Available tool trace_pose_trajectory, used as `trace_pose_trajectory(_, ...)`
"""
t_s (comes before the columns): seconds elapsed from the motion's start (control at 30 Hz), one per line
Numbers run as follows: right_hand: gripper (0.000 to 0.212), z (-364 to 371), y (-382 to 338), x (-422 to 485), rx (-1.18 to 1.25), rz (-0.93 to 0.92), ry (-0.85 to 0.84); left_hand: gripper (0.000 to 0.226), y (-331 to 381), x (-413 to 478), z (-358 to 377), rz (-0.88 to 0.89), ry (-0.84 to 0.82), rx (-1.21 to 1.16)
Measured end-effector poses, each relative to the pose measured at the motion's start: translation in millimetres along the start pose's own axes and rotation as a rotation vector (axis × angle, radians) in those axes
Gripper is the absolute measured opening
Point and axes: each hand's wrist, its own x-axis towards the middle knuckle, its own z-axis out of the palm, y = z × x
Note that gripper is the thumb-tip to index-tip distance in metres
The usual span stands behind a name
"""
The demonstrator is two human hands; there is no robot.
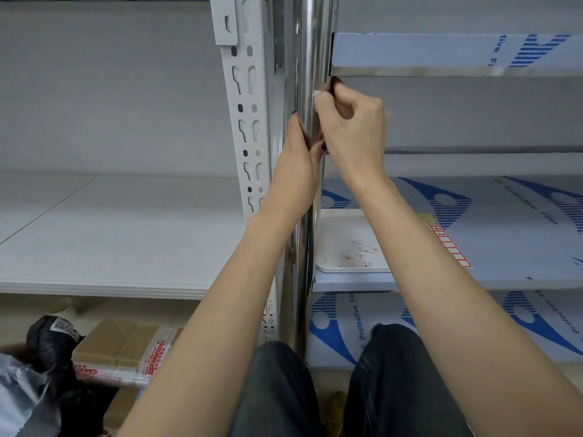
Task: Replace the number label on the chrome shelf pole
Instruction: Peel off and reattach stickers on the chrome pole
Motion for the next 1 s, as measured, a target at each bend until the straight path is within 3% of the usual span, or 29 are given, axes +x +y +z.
trace_pose_trajectory(0.1, 0.033, -3.5, 3.4, -2.3, 0.039, 0.030, -0.060, 0.051, -0.1, -0.2, -0.6, -0.002, 0.001, 0.002)
trace_pose_trajectory(0.47, 0.037, 7.5, 2.5, -0.8, -0.032, -0.036, 0.051, 0.048, -6.9, 3.0, 2.1, 0.050, 0.028, -0.016)
trace_pose_trajectory(1.0, 0.030, 4.1, 4.7, 0.2, -0.010, -0.061, 0.025, 0.046, -6.2, 2.5, 1.9, 0.022, 0.027, -0.011)
